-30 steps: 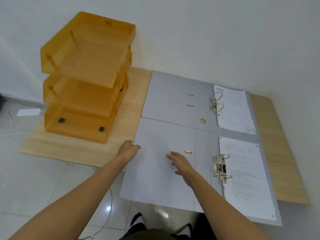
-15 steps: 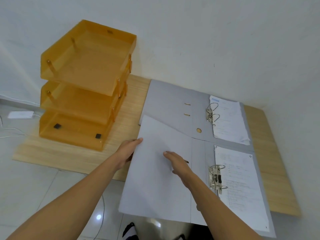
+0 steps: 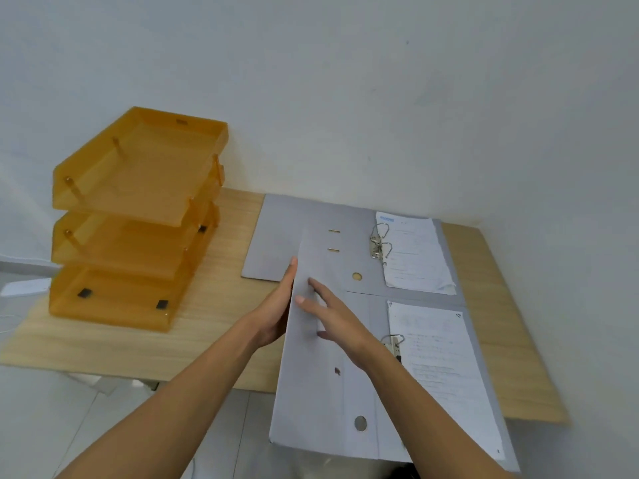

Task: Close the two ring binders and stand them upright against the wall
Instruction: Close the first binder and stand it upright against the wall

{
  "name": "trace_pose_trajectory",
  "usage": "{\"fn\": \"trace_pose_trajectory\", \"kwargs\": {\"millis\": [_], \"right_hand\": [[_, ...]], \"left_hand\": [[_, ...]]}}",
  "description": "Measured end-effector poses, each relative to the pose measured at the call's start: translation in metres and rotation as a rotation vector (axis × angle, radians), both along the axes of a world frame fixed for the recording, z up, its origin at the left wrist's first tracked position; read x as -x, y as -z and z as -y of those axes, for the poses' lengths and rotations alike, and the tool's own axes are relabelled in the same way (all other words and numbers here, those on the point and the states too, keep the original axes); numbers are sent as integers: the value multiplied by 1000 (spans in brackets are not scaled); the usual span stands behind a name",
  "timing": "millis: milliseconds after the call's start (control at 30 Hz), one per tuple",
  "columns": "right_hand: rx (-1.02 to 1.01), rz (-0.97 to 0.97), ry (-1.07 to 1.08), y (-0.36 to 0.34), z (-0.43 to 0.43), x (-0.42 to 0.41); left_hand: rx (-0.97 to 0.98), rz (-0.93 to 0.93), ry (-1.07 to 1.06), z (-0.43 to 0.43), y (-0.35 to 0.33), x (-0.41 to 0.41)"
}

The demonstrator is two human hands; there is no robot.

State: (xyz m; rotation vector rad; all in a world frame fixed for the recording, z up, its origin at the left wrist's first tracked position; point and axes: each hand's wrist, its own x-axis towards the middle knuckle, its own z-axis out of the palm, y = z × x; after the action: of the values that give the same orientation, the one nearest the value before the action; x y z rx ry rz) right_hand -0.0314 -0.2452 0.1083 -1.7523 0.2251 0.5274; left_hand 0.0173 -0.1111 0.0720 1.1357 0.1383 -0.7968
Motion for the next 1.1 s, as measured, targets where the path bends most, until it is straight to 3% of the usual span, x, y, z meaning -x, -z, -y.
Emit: {"fn": "trace_pose_trajectory", "kwargs": {"millis": [167, 367, 633, 833, 1100], "right_hand": [[29, -32, -92, -19, 41, 38], [157, -7, 1, -33, 104, 55], [128, 88, 228, -22, 210, 72], [244, 140, 398, 16, 283, 93], [554, -156, 307, 91, 340, 107]], "left_hand": [[-118, -91, 66, 57, -15, 8], [-257, -12, 261, 120, -2, 45], [-538, -5, 126, 160, 43, 76], [-582, 16, -21, 179, 74, 87], [-622, 33, 23, 208, 89, 98]]}}
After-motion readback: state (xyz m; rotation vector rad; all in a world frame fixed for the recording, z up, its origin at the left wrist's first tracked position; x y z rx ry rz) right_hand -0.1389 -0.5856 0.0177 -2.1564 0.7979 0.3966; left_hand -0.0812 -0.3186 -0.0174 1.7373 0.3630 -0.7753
